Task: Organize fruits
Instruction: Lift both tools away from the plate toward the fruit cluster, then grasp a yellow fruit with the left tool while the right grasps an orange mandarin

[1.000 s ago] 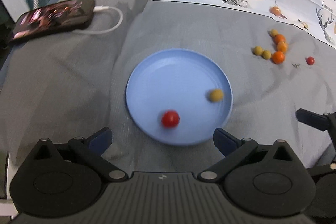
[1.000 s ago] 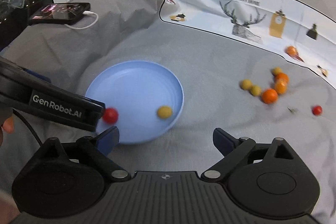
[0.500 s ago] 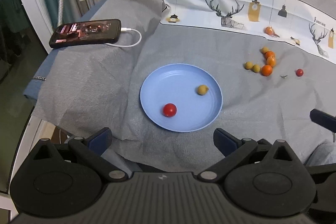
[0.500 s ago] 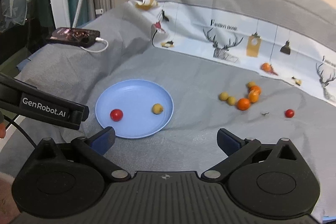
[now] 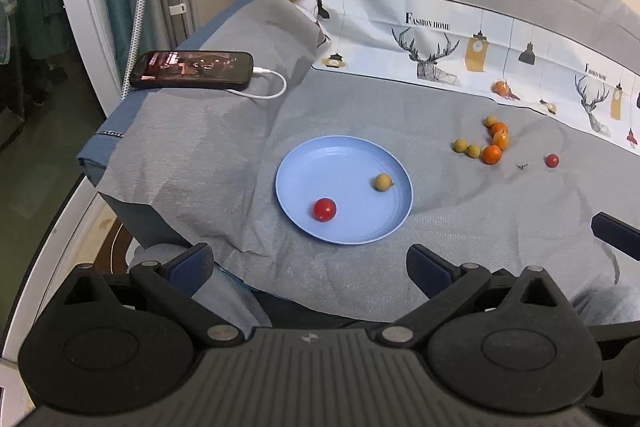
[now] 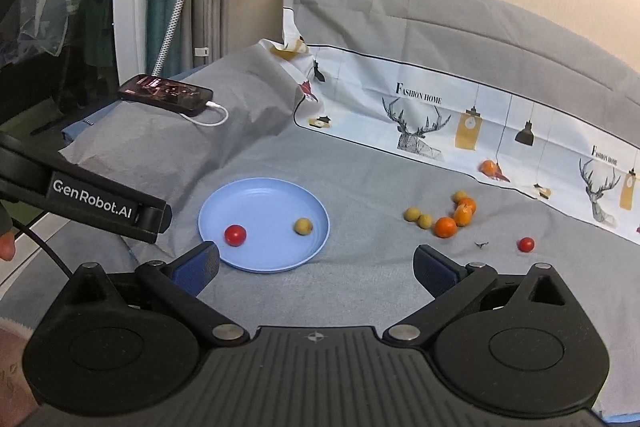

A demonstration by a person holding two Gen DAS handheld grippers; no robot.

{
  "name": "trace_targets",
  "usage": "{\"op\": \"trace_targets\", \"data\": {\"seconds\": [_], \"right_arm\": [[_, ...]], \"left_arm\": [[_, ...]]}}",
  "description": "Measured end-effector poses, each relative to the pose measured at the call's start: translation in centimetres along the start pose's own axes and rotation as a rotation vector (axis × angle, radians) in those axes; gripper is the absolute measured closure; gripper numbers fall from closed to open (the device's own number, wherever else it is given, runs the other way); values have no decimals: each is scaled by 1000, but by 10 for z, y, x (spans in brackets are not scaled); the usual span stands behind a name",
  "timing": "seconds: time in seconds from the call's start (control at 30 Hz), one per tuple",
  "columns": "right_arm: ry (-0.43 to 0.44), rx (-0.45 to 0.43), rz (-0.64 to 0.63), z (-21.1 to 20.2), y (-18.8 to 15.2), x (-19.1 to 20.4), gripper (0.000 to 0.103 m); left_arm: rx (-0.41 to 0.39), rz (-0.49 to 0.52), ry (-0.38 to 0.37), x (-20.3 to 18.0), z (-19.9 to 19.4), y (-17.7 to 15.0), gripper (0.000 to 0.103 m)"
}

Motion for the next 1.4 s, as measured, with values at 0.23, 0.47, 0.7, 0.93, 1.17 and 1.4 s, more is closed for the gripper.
{"op": "trace_targets", "data": {"seconds": [0.23,0.47,0.7,0.93,1.17,1.4], "right_arm": [[-10,-8,4,-5,0,0,1],[-11,6,23,2,-2,-4,1],[7,34,56,19,-5,-16,1],[-9,84,163,45,-16,-46,1],[-93,110,272,80,-28,-97,1],[-229,101,341,140,-39,-167,1]], "left_arm": [[-7,7,-5,-2,-4,0,0],[-5,16,6,-5,0,1,0],[20,37,38,-12,14,11,0],[96,79,39,-33,49,28,0],[137,151,30,-78,92,61,0],[164,269,46,-137,162,97,0]]}}
Point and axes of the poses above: each gripper's, at about its wrist camera, not at the fingertips, and z roughly the way its jaws point, x to its left, y to its top, the point moved 3 cm from there along z, roughly the way its jaws point, and after that the axes turned 2 degrees about y, right-handed, at the moved point
